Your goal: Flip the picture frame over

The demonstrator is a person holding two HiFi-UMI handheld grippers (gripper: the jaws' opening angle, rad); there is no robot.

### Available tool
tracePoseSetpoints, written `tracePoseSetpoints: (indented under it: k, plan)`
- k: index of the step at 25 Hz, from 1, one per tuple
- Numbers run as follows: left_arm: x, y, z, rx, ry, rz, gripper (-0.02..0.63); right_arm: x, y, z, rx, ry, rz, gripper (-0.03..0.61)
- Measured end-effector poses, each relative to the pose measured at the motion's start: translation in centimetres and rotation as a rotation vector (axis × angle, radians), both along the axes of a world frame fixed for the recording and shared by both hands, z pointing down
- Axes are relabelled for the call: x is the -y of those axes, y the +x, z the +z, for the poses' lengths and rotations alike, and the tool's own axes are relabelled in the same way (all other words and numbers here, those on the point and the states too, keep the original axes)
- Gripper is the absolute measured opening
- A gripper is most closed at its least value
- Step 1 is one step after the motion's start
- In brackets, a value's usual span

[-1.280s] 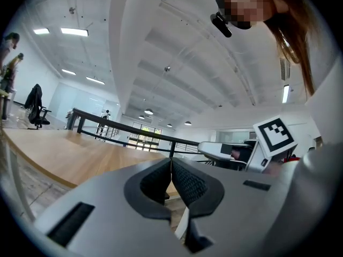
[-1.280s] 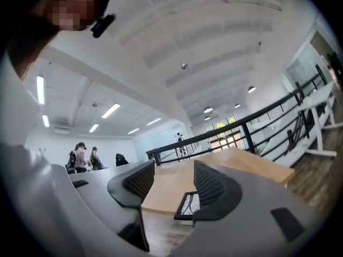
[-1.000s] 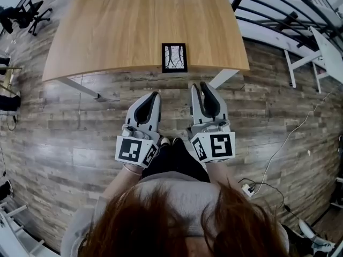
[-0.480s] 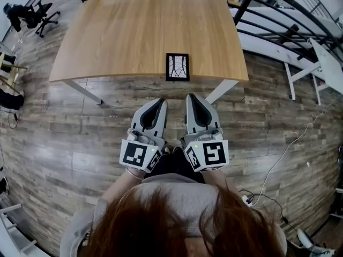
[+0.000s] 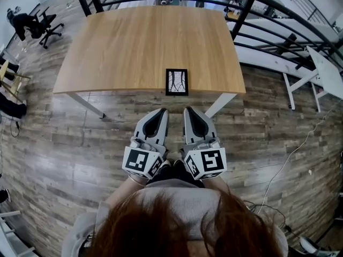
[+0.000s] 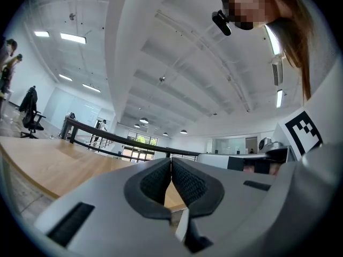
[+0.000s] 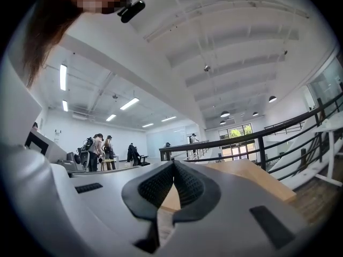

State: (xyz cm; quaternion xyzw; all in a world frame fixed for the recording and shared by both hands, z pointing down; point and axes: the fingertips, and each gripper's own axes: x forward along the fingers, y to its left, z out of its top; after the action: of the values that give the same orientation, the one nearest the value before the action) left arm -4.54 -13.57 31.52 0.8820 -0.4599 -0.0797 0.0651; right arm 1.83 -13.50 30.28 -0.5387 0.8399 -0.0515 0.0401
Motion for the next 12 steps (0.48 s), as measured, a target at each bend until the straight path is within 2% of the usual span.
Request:
tracePoseSetpoints:
  k: [12]
  plan:
    - [0.0,1.0,-1.1,0.015,0.028,0.008,0.008,0.3,-0.3,-0.7,-0.009,0.03,-0.028,0.015]
